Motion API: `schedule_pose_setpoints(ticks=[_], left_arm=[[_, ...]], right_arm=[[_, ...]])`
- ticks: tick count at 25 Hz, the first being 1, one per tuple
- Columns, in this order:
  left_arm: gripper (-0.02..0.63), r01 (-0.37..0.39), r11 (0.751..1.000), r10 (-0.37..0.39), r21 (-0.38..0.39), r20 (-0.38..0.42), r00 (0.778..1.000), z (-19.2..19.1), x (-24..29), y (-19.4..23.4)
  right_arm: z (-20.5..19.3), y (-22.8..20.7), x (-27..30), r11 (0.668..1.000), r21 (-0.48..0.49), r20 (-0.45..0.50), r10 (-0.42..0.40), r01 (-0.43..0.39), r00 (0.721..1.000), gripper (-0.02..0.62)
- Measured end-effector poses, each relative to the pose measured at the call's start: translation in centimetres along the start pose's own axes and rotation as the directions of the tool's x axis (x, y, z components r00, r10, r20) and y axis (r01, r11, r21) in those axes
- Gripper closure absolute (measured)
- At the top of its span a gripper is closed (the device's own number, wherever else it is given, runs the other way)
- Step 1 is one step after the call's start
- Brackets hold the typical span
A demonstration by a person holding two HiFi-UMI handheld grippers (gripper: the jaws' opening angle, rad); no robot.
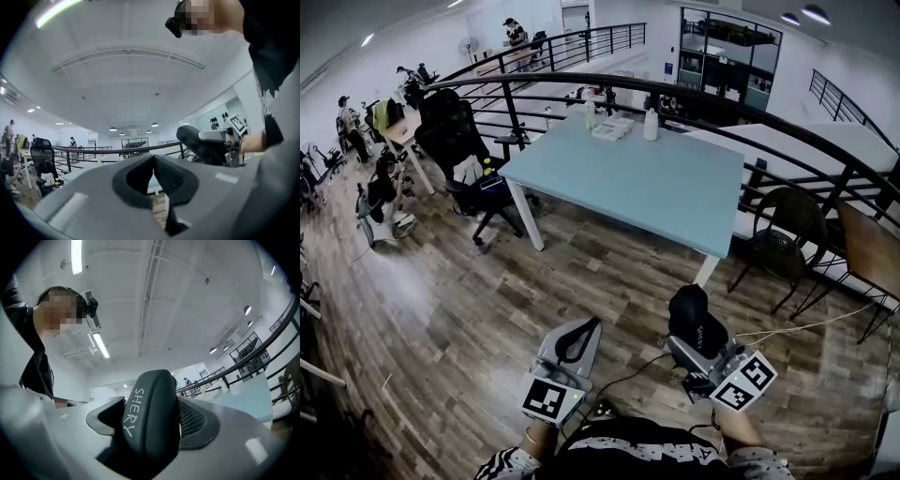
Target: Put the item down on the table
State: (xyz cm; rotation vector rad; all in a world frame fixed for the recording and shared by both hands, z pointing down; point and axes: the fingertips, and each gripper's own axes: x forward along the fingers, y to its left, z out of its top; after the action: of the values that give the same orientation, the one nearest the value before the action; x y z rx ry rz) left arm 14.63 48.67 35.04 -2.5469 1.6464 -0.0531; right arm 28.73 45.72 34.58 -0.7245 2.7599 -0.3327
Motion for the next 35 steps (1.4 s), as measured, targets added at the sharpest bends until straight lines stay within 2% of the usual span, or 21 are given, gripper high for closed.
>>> schedule_pose_setpoints(ticks=[11, 23, 35], left_arm=[[0.606, 0.004, 0.999, -0.005, -0.032, -0.023, 1.000, -1.7, 0.9, 3.4], [0.606, 0.007, 0.999, -0.007, -0.033, -0.005, 1.000, -2.1, 2.6, 8.1], [0.606, -0.028, 0.998, 0.028, -0.047, -0.004, 1.000, -2.9, 1.4, 13.1]], right_arm=[[-0.4, -1.1, 3.6, 1.000, -0.014, -0.026, -0.017, 0.017, 1.000, 0.241], [-0.8, -2.9, 8.4, 0.999, -0.036, -0.034, -0.040, 0.039, 0.999, 0.241], [-1.9, -3.0, 13.6, 0.999, -0.037, -0.041, -0.033, 0.031, 0.999, 0.241]])
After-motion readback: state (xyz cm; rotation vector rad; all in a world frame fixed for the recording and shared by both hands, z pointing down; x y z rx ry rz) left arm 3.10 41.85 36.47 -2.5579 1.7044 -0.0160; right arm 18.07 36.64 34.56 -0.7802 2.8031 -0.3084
